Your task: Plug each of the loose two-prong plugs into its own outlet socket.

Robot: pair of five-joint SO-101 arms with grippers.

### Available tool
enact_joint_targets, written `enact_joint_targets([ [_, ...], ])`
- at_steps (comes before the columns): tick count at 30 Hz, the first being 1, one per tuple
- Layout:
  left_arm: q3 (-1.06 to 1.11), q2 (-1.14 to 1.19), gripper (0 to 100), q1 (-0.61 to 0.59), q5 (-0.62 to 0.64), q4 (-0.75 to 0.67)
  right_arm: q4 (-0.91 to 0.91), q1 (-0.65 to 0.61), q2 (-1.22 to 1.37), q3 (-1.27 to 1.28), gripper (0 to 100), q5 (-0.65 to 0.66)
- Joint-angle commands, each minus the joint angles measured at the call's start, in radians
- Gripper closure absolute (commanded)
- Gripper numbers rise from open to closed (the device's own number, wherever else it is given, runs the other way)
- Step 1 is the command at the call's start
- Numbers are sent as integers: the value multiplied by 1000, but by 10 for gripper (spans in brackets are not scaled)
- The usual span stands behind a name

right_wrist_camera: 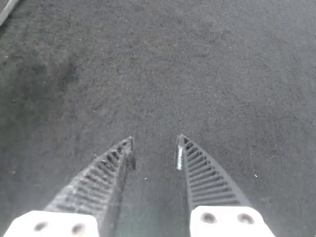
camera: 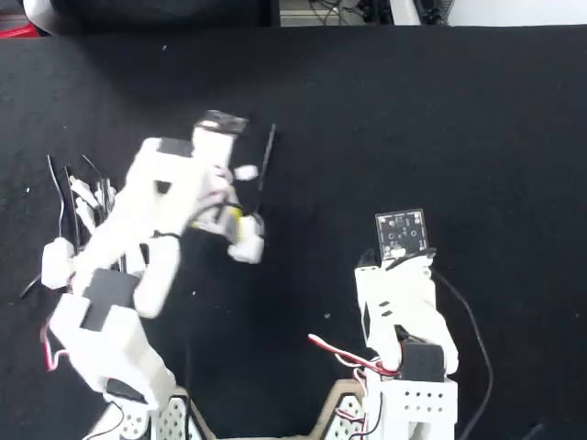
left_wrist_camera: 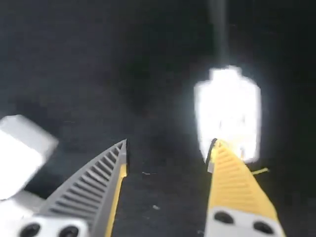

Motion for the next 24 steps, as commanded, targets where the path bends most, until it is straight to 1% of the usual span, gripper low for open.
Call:
enact_joint_targets([
  [1, -101, -58, 737, 153, 41, 95, 6, 8, -19, -12, 871, -5],
  [3, -142, -80, 737, 151, 35, 117, 6, 8, -19, -12, 871, -3],
  [9, -153, -68, 737, -31, 11, 106, 6, 8, -19, -12, 871, -5],
  [13, -87, -5, 737, -82, -3, 9, 6, 8, -19, -12, 871, -8],
  [15, -48, 25, 737, -71, 6, -41, 6, 8, -19, -13, 871, -9],
  [18, 4, 48, 737, 4, 52, -107, 6, 8, -19, -13, 871, -9],
  [21, 19, 38, 737, 99, 118, -118, 6, 8, -19, -13, 871, -9],
  [24, 21, -20, 737, 182, 192, -117, 6, 8, -19, -13, 871, -9],
])
